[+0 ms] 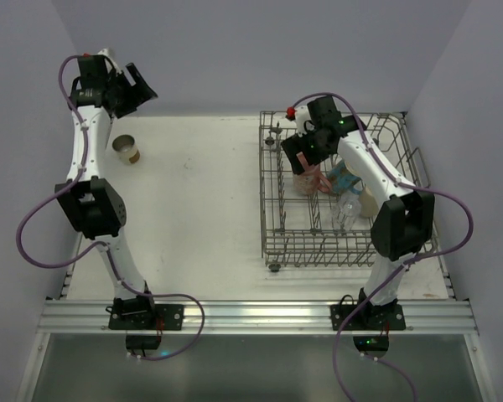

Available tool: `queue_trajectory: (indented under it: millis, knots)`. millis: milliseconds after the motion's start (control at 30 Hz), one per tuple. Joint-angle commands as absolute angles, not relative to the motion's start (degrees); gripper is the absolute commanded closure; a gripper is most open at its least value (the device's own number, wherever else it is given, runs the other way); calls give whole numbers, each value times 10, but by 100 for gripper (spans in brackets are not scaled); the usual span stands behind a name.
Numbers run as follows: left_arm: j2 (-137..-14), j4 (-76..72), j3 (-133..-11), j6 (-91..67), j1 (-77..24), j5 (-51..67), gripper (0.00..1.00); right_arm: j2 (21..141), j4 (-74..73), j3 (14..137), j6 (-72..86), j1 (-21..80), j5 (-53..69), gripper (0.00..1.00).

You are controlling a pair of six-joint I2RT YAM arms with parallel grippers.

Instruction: Unload the cups from the dish rack

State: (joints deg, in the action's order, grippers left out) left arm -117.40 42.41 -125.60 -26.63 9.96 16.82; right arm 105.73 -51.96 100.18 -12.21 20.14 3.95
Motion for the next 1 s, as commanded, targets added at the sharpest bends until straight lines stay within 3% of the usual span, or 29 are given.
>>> queue_trajectory:
  millis: [0,467,967]
  knots:
    - [-1131,382,-1232,-279,87,206,16,1064,-543,1034,-190,201,50,1]
    - [-1092,294,-1119,-305,82,261,16,1125,-614,1090,-164,219,2,1]
    - [-1082,255,-1078,-306,80,291,15,1114,-611,1036,-146,224,-43,1]
